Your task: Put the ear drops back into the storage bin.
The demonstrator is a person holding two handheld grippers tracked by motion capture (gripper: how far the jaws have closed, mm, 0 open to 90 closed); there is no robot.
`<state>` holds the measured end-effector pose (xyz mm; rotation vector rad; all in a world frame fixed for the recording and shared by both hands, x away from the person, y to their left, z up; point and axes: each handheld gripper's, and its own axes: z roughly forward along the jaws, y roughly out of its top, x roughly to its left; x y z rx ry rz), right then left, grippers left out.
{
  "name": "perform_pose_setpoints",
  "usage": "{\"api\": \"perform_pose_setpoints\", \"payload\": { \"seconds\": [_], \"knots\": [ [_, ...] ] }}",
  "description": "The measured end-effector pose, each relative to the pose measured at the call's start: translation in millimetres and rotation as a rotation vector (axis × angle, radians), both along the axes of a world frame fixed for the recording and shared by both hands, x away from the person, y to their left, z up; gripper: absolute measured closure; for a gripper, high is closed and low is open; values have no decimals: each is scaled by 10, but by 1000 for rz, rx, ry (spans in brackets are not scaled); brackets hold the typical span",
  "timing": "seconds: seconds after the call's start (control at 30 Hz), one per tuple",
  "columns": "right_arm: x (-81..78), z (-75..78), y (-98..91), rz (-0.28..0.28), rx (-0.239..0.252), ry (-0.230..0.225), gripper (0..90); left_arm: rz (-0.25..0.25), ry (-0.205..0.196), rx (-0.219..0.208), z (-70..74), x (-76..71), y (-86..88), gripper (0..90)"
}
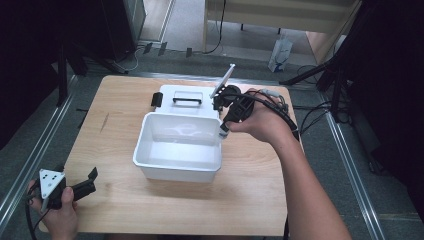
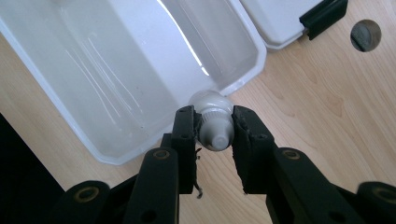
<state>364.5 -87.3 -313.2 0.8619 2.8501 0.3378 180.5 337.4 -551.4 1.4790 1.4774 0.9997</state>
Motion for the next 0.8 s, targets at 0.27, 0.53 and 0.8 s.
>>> {"api": "perform_pose_setpoints", "payload": {
  "seconds": [0.27,0.53,0.8],
  "knots": [
    [-1,-49,164,39,4,3,719,-2,2,2,1,-1,-1,0],
    [8,-138,278,66,0,-1,719,-1,-1,-1,0,-1,1,0],
    [29,-329,364,88,-5,13,719,-1,0,-5,0,-1,3,0]
  ]
}}
